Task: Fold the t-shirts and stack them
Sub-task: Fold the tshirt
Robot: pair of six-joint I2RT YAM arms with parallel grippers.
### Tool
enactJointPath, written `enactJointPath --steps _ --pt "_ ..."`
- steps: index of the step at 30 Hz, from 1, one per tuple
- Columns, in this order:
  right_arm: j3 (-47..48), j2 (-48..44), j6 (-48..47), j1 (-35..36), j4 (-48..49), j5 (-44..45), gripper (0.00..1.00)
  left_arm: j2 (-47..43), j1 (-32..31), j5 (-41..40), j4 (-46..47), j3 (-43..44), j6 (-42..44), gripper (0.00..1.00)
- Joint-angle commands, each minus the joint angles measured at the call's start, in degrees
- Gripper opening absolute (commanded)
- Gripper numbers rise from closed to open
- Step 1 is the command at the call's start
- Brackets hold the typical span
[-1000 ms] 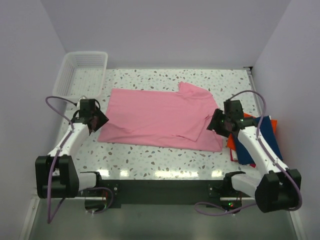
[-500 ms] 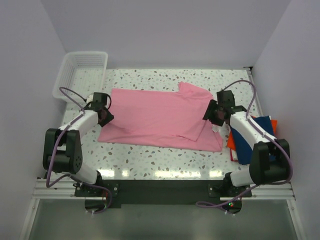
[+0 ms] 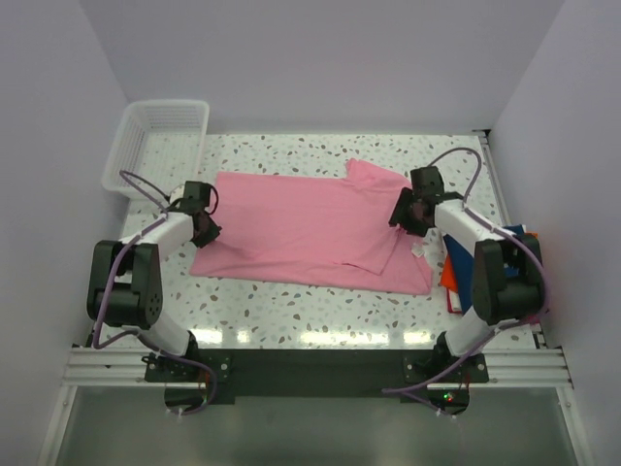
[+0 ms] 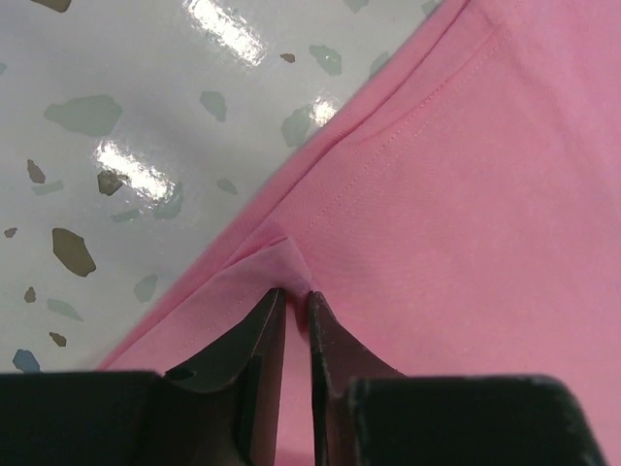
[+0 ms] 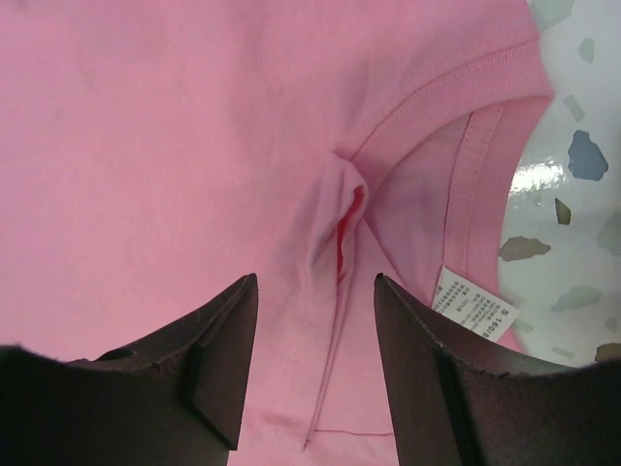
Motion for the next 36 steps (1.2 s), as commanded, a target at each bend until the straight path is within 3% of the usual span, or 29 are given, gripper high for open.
enactJointPath --steps 1,8,23,33,36 --pt "3.9 2.2 -0.2 0.2 1.3 3.5 0.54 0.7 -0.1 -1.8 1.9 1.9 -0.1 0.19" --pt "4.3 5.2 0.6 0.2 1.8 2.4 0.44 1.1 -0.1 -1.5 1.8 2.0 0.4 0.13" --pt "-1.0 4.0 1.7 2.3 4.1 2.6 0.44 0.6 -0.1 -1.1 2.0 0.9 0.5 0.10" --pt "0.2 2.7 1.7 2.3 3.3 3.1 0.05 0.0 0.0 -1.6 2.0 0.8 1.3 0.00" --pt "0.1 1.9 1.6 2.3 2.9 3.2 0.00 -0.5 0.0 -1.6 2.0 0.7 1.5 0.00"
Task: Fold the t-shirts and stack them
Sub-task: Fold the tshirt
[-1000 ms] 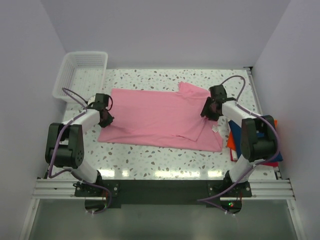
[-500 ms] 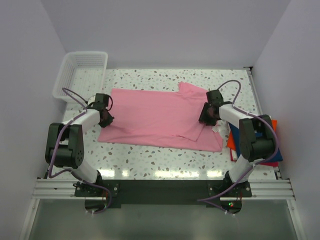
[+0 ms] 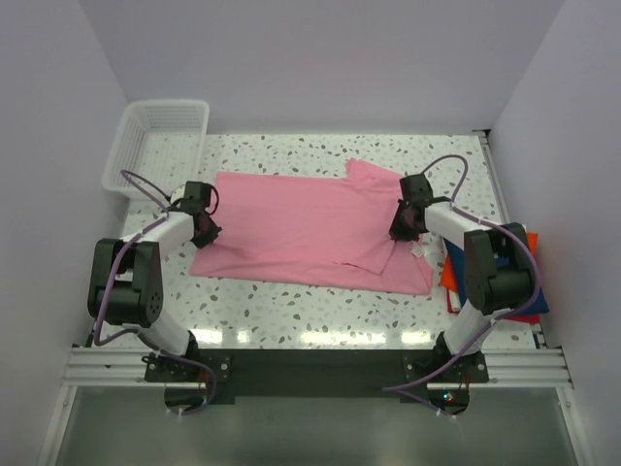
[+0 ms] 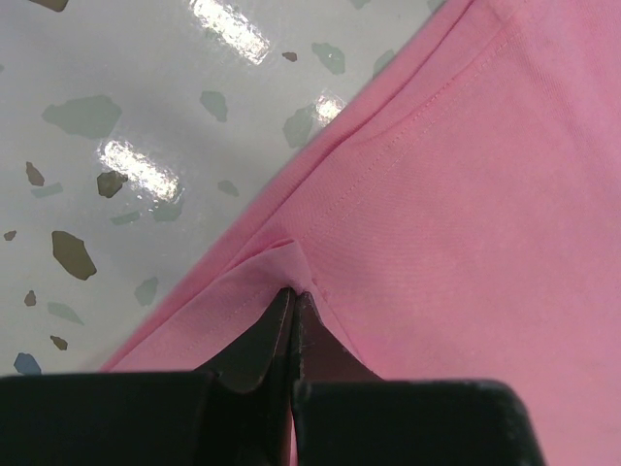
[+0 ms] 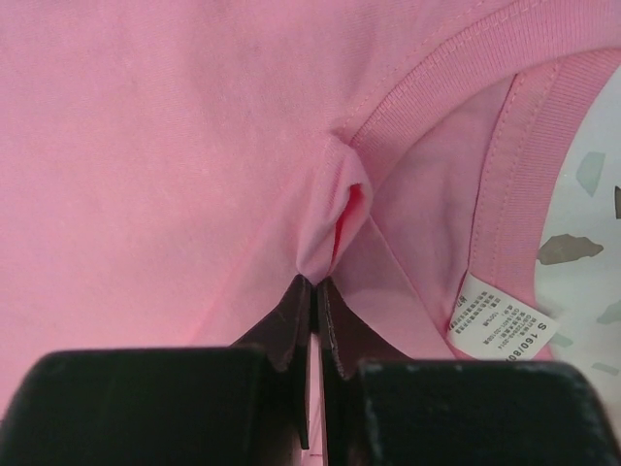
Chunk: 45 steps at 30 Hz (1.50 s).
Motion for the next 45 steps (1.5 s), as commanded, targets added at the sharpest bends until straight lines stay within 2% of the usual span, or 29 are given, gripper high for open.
enactJointPath --steps 1,20,34,45 --pt "1.4 -3.3 0.1 0.0 0.7 1.2 0.00 -1.3 0.0 -1.5 2.0 0.6 0.9 0.00" --pt "0.9 -8.6 -0.3 -0.1 -1.5 3.2 0.00 -7.3 0.8 -2.4 -1.1 0.9 0.7 0.00" --pt "-1.5 -16.6 -0.4 -1.6 -3.4 5.5 0.00 -9.5 1.9 -2.0 -1.9 0.4 0.9 0.00" --pt "-1.2 -14.8 -0.6 -2.5 -2.5 4.0 0.00 -8.6 3.1 -1.5 -1.3 0.5 0.9 0.00"
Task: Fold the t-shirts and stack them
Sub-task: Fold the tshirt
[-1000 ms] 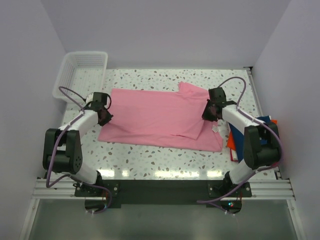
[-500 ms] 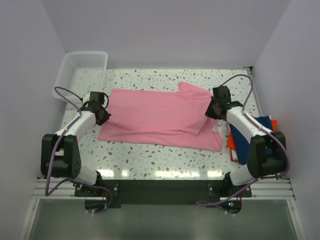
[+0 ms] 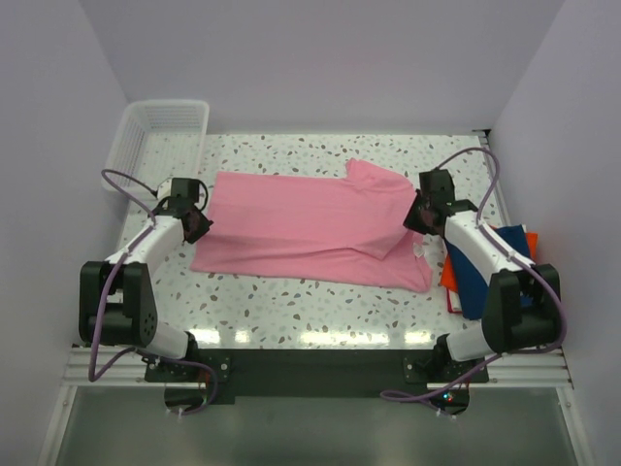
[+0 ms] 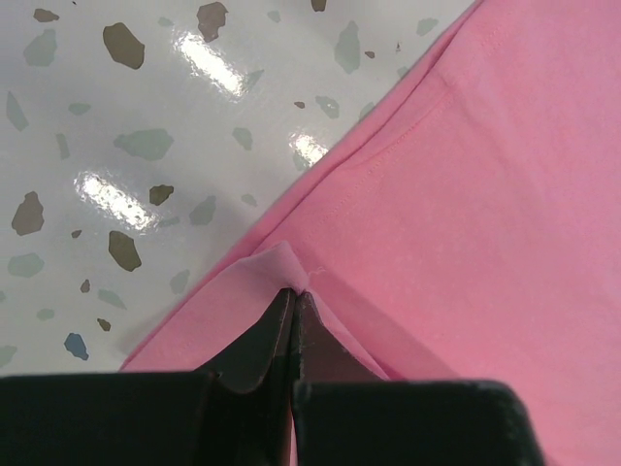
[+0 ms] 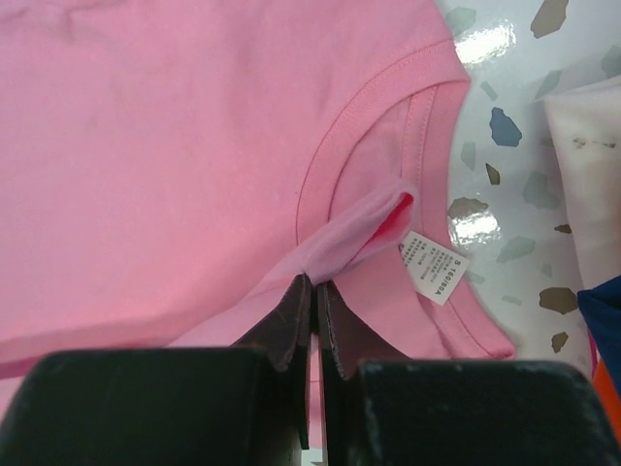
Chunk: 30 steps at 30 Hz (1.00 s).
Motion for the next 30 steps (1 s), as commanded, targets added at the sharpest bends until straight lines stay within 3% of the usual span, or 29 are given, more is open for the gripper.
enactJointPath --steps 1,7,8,9,12,13,16,30 --pt "0.8 1.6 -0.5 -0.3 1.9 0.6 0.00 -0.5 0.9 -1.3 0.8 0.5 0.8 0.00" --pt "3.5 7.5 -0.9 -0.2 4.4 -1.5 0.00 2.1 1.3 -0.6 2.5 1.6 1.4 0.00" --pt "3.8 8.9 -1.0 -0.3 4.5 -1.4 0.01 2.5 1.3 -0.5 2.5 1.9 1.5 0.03" --pt "4.4 9.5 -1.0 -0.3 4.8 -1.4 0.04 2.9 1.3 -0.4 2.7 2.5 2.0 0.14" --pt "5.9 10.6 -1.0 -0.5 4.5 -1.6 0.23 3.5 1.3 1.7 5.1 2.9 3.6 0.36" --pt "6.2 10.5 -1.1 -0.6 4.4 -2.1 0.35 3.2 1.3 2.3 5.7 3.0 4.0 0.40" --pt "6.1 8.5 -1.5 -0.5 4.2 -2.5 0.50 1.1 1.3 3.9 6.3 3.0 4.9 0.48" --pt "-9.8 -1.9 0.7 3.8 7.6 -6.3 0.46 -9.7 0.4 18.7 6.2 -1.6 9.5 0.47"
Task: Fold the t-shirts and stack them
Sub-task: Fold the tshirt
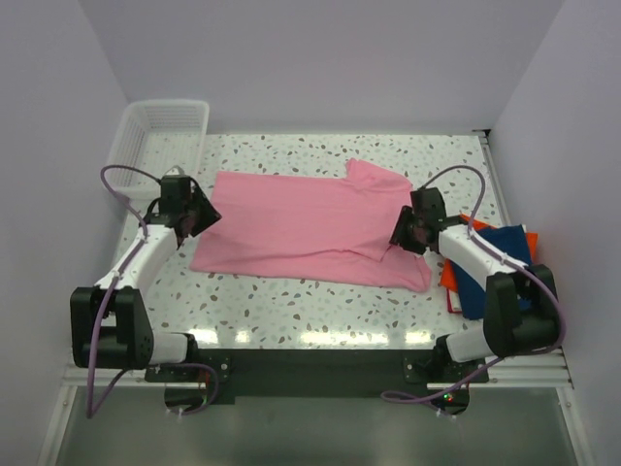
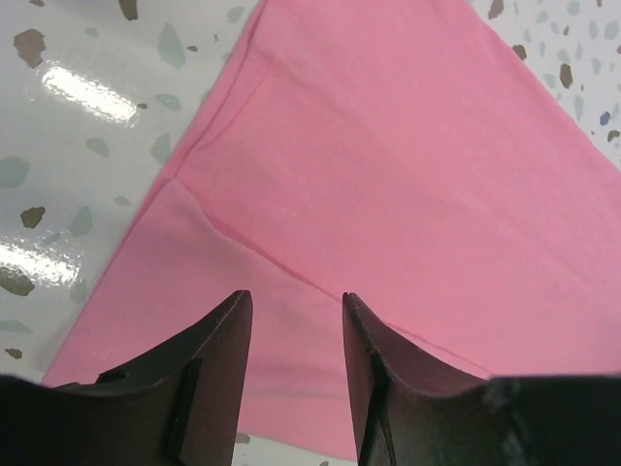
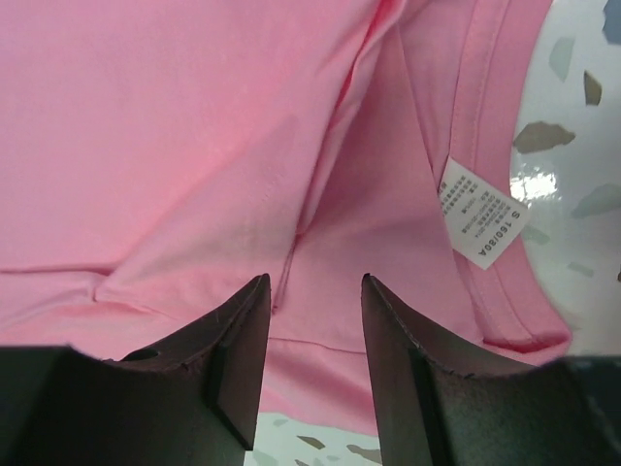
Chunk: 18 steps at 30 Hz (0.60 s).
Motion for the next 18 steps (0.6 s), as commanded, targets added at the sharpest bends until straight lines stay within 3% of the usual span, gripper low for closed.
enactJointPath --steps 1,18 --pt "-1.7 -0.1 1.5 1.6 3.3 -1.0 0.46 -3.5 -0.3 5.1 1.3 -0.1 3.9 0.47" --pt "-2.6 5.2 5.7 7.5 5.3 0.1 0.45 -7.6 -0.3 6.3 -0.7 -0.3 8.0 0.46"
